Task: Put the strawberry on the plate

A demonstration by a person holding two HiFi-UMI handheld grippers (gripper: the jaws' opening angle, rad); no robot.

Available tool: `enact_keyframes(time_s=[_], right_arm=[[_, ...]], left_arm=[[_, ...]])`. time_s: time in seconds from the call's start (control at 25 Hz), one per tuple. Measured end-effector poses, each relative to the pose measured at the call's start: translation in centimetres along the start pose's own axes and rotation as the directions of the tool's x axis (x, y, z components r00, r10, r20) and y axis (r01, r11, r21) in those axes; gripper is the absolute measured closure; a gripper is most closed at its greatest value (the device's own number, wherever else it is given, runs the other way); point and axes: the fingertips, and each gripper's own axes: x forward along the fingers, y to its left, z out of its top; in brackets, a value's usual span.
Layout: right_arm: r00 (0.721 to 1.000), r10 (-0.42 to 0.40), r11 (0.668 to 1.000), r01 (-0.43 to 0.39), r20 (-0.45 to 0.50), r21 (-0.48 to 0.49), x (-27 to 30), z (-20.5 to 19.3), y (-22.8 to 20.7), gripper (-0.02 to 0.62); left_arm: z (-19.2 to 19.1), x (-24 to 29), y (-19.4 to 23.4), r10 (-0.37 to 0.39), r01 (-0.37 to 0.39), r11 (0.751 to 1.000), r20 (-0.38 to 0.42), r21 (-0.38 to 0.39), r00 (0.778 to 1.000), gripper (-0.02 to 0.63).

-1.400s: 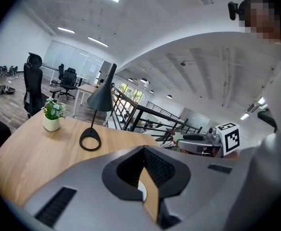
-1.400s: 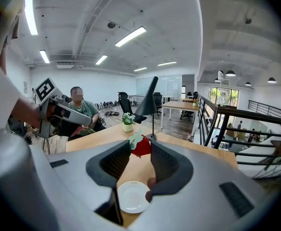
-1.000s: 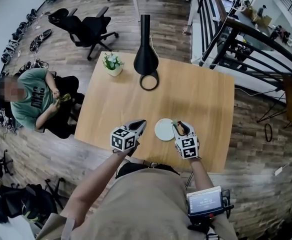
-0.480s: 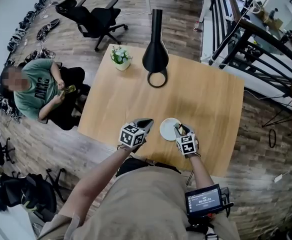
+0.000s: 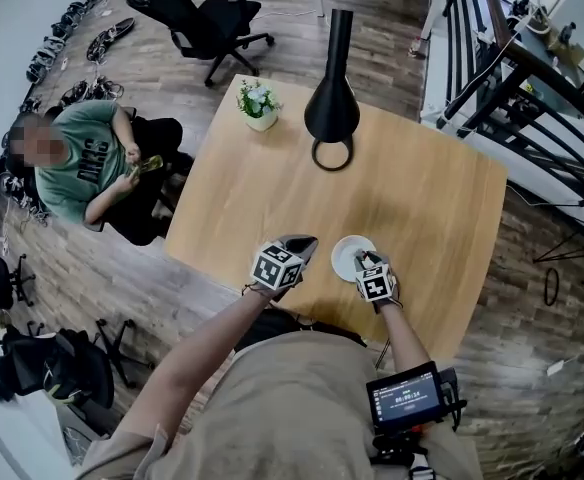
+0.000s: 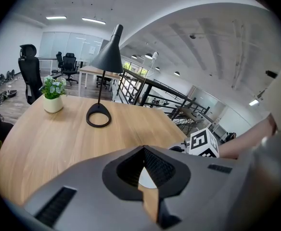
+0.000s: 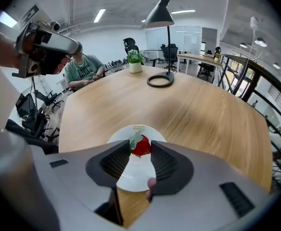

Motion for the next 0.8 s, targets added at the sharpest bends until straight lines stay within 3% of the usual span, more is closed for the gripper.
enact_keyframes(time_s=[0.8], right_arm=[[0.991,0.008,0.999,-0.013,-0.136,-0.041,4.1,-2.6,0.9,0.451]], left_arm=[[-1.9,-0.8,0.5,-0.008,0.008,1.0,-0.012,-0.027,1.0,0.601]])
